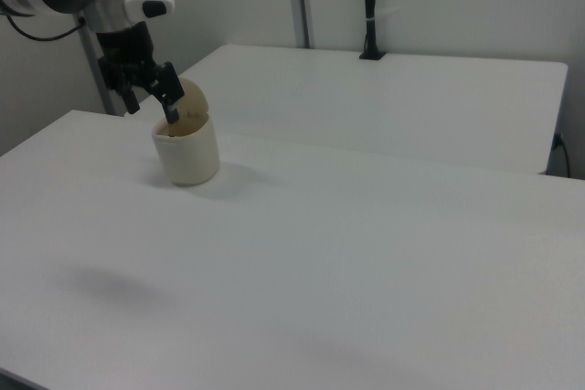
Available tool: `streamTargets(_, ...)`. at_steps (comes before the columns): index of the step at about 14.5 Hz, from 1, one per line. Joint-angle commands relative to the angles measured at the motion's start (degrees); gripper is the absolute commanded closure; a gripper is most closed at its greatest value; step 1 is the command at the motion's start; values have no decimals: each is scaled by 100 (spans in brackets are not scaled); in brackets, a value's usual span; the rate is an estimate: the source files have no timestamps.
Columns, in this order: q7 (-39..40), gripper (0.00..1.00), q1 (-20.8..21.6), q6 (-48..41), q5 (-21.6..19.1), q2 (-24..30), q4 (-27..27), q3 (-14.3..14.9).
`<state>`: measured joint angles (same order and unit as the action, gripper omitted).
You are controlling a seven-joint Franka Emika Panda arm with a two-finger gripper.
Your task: Close the trash bin
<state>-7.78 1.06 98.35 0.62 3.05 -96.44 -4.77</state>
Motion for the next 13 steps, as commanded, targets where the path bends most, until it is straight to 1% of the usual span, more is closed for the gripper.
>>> streamTargets(1,154,0,-18,-26,-79,73,-121,-42)
streamTargets(10,207,0,-18,-27,-79,81,-156,-42)
streamTargets(11,320,0,-18,-27,-79,73,-165,-42)
streamTargets(13,855,0,-35,-27,-88,55,-165,-33)
